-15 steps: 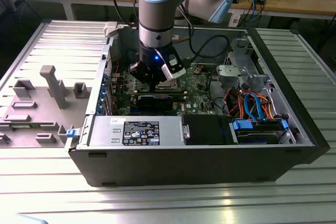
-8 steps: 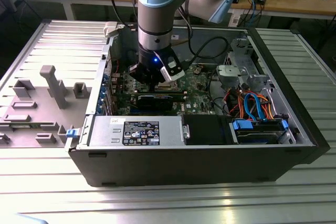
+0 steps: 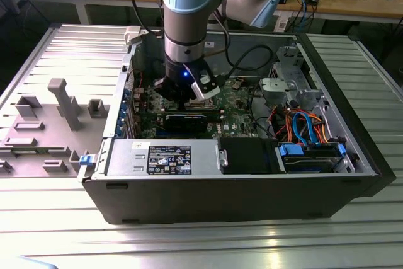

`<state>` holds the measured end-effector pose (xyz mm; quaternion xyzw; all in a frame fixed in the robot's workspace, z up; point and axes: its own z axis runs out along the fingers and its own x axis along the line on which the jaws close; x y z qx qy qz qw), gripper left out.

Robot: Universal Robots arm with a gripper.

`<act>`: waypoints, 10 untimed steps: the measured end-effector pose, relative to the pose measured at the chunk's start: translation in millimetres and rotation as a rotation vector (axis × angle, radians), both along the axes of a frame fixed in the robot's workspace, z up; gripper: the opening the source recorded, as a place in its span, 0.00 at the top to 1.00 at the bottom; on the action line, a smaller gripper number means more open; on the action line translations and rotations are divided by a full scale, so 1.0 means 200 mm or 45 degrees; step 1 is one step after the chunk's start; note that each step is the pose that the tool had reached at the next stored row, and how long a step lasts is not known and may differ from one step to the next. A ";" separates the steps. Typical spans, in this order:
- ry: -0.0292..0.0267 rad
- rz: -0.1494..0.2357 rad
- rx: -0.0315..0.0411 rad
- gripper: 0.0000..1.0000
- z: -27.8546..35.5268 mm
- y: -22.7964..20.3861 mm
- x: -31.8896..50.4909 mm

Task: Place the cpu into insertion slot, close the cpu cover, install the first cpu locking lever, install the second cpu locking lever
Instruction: 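Install the second cpu locking lever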

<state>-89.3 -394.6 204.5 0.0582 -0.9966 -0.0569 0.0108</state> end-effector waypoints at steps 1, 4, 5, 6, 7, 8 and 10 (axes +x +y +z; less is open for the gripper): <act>0.0002 0.000 0.0017 0.89 -0.004 0.000 -0.001; 0.0000 0.000 0.0138 0.89 -0.015 0.001 -0.003; -0.0021 0.000 0.0187 0.89 -0.021 0.003 -0.003; -0.0014 0.000 0.0202 0.89 -0.019 0.003 -0.003; -0.0008 0.000 0.0233 0.89 -0.017 0.001 -0.004; -0.0009 0.000 0.0238 0.89 -0.017 0.002 -0.004; -0.0009 0.000 0.0242 0.89 -0.013 0.002 -0.004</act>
